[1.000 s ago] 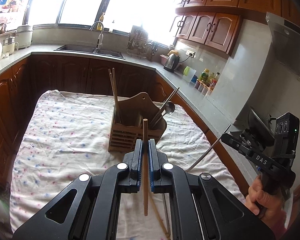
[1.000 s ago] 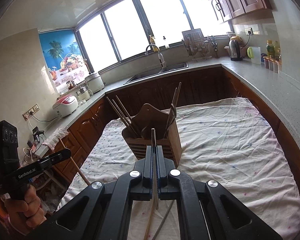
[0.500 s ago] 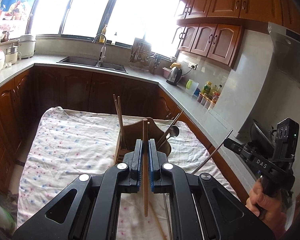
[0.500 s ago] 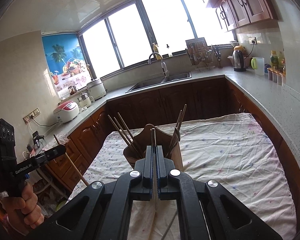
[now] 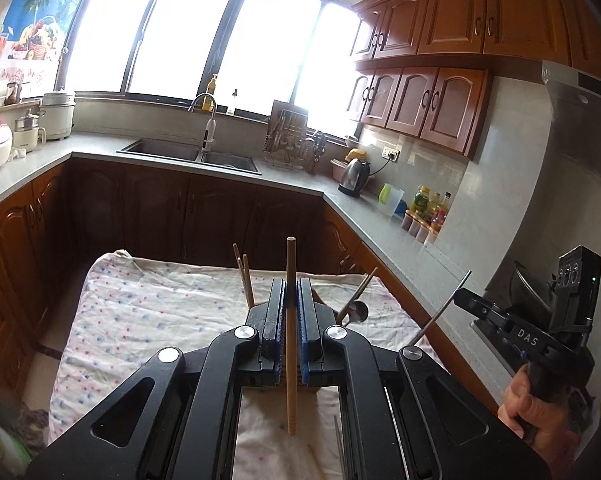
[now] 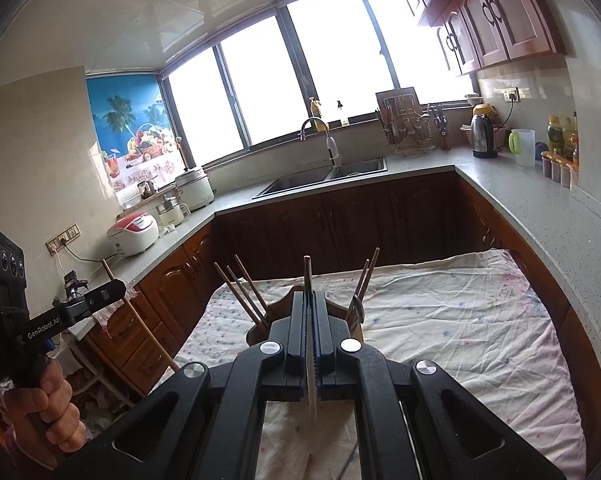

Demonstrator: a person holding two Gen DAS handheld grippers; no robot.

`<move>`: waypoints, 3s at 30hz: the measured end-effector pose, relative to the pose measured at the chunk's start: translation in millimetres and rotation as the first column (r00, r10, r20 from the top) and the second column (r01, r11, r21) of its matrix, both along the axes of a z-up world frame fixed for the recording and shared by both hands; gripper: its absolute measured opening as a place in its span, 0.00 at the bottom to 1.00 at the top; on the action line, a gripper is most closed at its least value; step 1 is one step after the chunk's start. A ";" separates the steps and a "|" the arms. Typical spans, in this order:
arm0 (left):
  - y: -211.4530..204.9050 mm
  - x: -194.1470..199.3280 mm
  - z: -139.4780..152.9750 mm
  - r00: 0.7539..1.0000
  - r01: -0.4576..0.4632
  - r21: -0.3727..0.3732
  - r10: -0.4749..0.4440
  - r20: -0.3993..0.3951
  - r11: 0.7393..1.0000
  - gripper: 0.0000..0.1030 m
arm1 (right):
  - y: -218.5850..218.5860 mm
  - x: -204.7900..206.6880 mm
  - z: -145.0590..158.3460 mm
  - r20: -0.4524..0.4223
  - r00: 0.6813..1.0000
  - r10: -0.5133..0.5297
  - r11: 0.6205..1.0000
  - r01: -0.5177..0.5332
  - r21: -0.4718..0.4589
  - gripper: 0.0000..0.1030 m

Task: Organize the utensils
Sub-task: 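Lift both chopsticks and lower them into the wooden holder, then open both grippers to drop the chopsticks into the holder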

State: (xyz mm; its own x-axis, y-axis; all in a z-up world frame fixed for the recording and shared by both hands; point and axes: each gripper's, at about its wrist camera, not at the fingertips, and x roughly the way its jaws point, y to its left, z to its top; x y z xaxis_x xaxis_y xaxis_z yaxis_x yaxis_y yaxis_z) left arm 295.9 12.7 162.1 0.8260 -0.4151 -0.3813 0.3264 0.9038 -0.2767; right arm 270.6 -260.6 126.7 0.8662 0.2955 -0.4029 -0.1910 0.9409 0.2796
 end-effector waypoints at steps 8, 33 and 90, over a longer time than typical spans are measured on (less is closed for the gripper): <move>-1.7 37.7 27.5 0.997 -0.035 -0.010 0.036 0.067 0.999 0.04 | -2.1 37.3 24.8 0.053 0.999 -0.013 1.000 0.013 0.000 0.02; -23.2 98.9 -62.2 0.995 -0.102 -0.011 0.102 -0.008 0.995 0.04 | -1.1 107.3 -59.7 -0.067 0.998 -0.022 0.999 0.025 0.045 0.02; -14.1 98.5 -90.2 0.975 -0.191 0.087 0.199 -0.096 0.978 0.79 | -9.1 96.6 -78.5 -0.053 0.997 -0.059 0.994 0.064 0.087 0.71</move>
State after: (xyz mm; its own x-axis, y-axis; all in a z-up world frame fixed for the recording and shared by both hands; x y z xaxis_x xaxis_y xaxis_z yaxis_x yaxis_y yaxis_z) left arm 394.4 -1.4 71.9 0.8425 -0.2162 -0.4935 0.1153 0.9671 -0.2269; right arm 367.2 -269.7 48.2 0.8634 0.2788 -0.4205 -0.1171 0.9214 0.3705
